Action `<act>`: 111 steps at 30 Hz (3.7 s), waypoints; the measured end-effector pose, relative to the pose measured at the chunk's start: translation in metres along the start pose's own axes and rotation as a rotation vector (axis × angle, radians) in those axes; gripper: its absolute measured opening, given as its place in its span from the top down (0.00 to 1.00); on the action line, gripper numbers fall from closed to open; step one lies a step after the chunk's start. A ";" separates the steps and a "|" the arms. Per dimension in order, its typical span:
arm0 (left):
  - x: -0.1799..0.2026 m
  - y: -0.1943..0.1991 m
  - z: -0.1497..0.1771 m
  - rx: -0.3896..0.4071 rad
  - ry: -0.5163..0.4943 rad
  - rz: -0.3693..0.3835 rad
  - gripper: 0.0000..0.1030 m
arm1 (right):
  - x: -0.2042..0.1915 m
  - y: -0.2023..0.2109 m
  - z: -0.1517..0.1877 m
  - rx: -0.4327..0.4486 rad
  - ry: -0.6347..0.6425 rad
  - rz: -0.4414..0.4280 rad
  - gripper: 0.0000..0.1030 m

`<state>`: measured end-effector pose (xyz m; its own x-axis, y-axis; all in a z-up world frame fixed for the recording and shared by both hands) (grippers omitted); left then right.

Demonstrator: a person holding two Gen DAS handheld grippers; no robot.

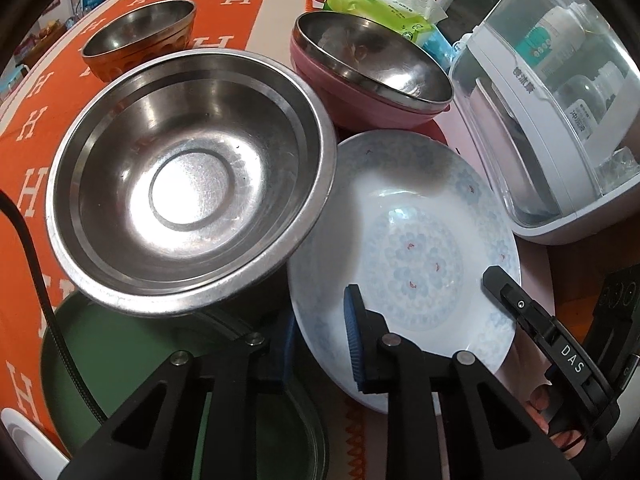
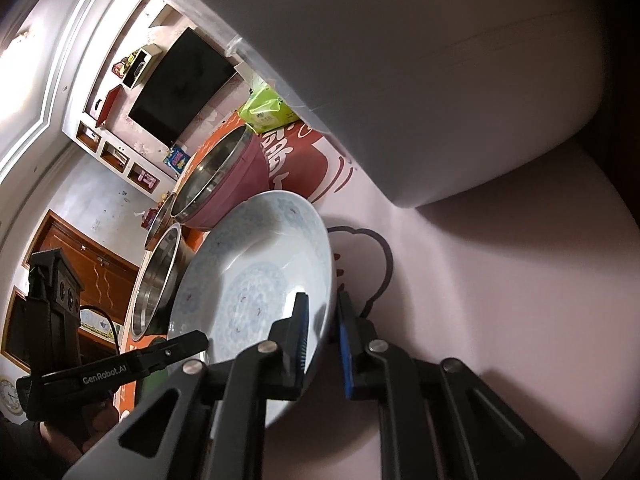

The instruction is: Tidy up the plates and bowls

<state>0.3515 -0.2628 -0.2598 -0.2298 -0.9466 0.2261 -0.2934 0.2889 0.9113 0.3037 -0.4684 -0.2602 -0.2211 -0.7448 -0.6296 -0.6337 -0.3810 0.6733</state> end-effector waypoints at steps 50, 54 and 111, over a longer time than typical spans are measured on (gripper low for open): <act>0.027 0.122 0.085 0.063 -0.074 0.097 0.82 | -0.036 0.110 0.055 0.042 0.088 0.017 0.89; 0.027 0.141 0.096 0.086 -0.084 0.085 0.82 | -0.046 0.121 0.064 0.051 0.120 -0.004 0.89; -0.122 0.243 0.280 0.189 0.303 -0.027 0.81 | -0.192 0.115 0.221 -0.190 0.560 -0.086 0.84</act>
<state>0.0480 -0.0372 -0.1626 0.0575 -0.9457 0.3199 -0.4684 0.2574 0.8452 0.1094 -0.2485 -0.1474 0.2823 -0.8627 -0.4195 -0.4766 -0.5057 0.7191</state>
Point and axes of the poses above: each gripper's, at about its wrist camera, not at the fingertips, and y roughly against the way its jaws point, x to its right, z to its underside, the point moved 3 cm from there along -y, roughly the way its jaws point, and after that the axes turned 7 degrees about -y, right-handed, at the moved point
